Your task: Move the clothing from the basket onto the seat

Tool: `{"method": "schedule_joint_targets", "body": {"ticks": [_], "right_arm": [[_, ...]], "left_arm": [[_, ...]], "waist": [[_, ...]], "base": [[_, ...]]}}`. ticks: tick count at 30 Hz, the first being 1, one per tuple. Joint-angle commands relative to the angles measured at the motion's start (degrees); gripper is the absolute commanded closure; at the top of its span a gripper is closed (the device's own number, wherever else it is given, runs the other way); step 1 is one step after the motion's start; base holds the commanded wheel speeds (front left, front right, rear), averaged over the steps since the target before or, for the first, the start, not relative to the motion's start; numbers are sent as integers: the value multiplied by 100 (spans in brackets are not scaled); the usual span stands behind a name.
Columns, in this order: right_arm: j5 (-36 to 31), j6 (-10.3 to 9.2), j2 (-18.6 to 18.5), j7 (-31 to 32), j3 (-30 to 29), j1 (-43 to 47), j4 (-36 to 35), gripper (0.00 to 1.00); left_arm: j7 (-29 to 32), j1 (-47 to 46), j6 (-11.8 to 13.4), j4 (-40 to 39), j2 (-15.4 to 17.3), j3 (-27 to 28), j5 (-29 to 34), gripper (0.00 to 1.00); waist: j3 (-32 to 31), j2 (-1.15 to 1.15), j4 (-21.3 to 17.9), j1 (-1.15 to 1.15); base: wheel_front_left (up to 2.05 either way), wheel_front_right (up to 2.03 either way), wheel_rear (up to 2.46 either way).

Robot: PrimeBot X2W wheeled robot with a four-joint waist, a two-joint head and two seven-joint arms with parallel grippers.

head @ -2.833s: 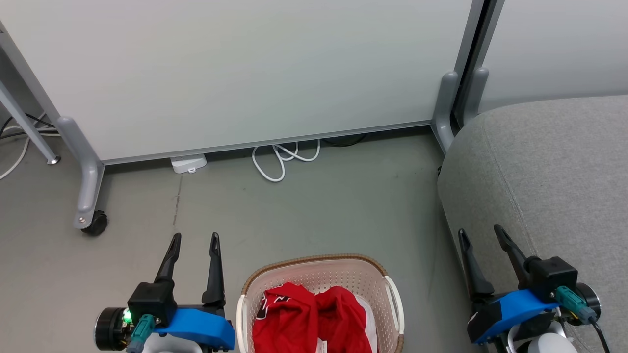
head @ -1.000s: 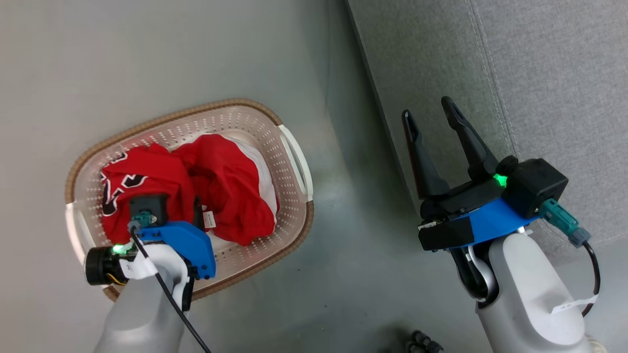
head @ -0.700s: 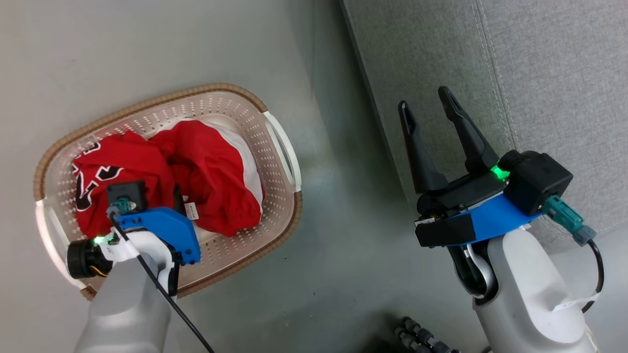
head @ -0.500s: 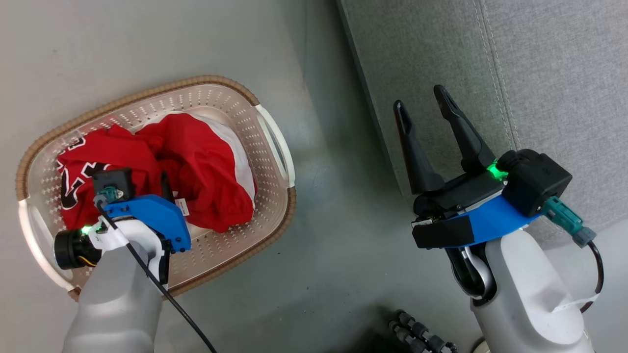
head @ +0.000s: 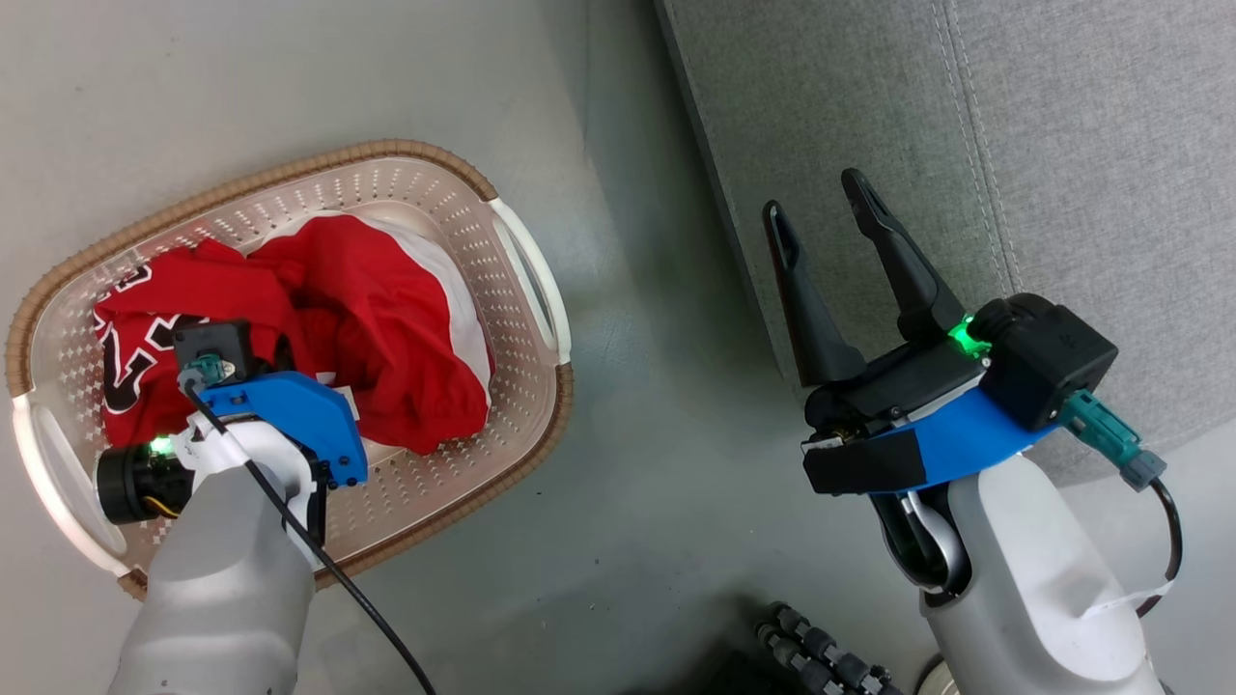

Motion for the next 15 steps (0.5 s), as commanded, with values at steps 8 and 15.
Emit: {"method": "schedule_joint_targets", "body": {"ticks": [8, 15], "right_arm": [[-50, 3, -12, -33, 10, -25, 23, 0], [-113, 3, -13, -33, -19, 43, 105, 0]], "left_arm": [[-118, -135, -68, 169, -13, -69, -58, 100], [-179, -93, -155, 281, -128, -160, -82, 100]], "waist": [[-58, 0, 16, 0], [-257, 0, 148, 0]], "base": [[0, 0, 0], [0, 0, 0]]}}
